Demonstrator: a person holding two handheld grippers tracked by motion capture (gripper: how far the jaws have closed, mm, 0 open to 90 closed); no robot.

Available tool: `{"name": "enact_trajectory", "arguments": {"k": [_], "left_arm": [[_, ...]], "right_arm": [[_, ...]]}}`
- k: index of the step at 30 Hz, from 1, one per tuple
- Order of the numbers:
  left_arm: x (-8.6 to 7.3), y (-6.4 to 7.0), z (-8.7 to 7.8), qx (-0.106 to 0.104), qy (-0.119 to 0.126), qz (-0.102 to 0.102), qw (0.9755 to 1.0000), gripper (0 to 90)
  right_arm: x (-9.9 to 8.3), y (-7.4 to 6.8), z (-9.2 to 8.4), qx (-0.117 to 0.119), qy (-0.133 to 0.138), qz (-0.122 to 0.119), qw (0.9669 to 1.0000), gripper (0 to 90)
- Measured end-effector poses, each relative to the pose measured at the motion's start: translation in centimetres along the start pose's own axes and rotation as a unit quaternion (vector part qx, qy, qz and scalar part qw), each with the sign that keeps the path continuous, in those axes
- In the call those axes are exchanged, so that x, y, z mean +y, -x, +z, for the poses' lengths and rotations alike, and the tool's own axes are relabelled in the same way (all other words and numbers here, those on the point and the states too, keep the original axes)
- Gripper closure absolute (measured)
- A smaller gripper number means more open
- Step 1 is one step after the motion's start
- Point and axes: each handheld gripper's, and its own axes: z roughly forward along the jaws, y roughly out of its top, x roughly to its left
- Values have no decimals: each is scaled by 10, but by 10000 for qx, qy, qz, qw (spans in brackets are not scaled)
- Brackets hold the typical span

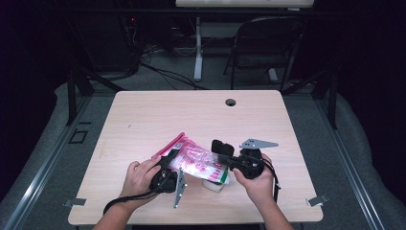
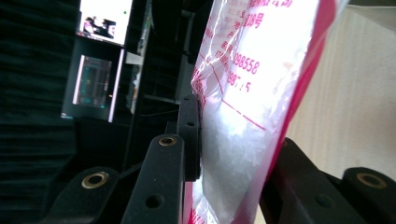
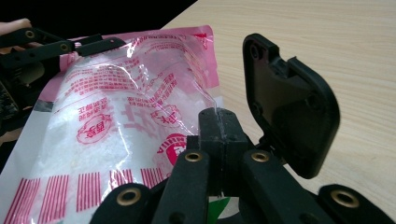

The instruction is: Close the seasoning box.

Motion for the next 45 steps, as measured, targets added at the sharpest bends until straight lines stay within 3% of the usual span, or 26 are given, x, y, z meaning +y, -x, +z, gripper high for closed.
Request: {"name": "enact_trajectory", "arguments": {"k": [3,15,24,27,32,43,45], "left_arm": [[-2,2,0,-46,-29,-23,10000,776],[-5,5,0,-250,-16,-435,9987,775],[-6,11,5,-451,-36,-508,9977,773],[-7,13,7,-549,-13,-657,9963,772],[-10,17,11,-807,6,-979,9919,772],[-18,19,13,-1027,43,-1362,9853,773],[-19,19,12,-1042,26,-1348,9854,770]], "right_arm": [[1,-1,3,24,0,-19,10000,900],[4,-1,5,95,2,-36,9999,900],[4,-1,5,67,12,-20,10000,900],[4,-1,6,85,12,-28,10000,900],[5,-1,7,118,-6,-43,9999,900],[10,-6,12,259,-16,-123,9996,900],[11,-7,13,269,3,-124,9996,900]]}}
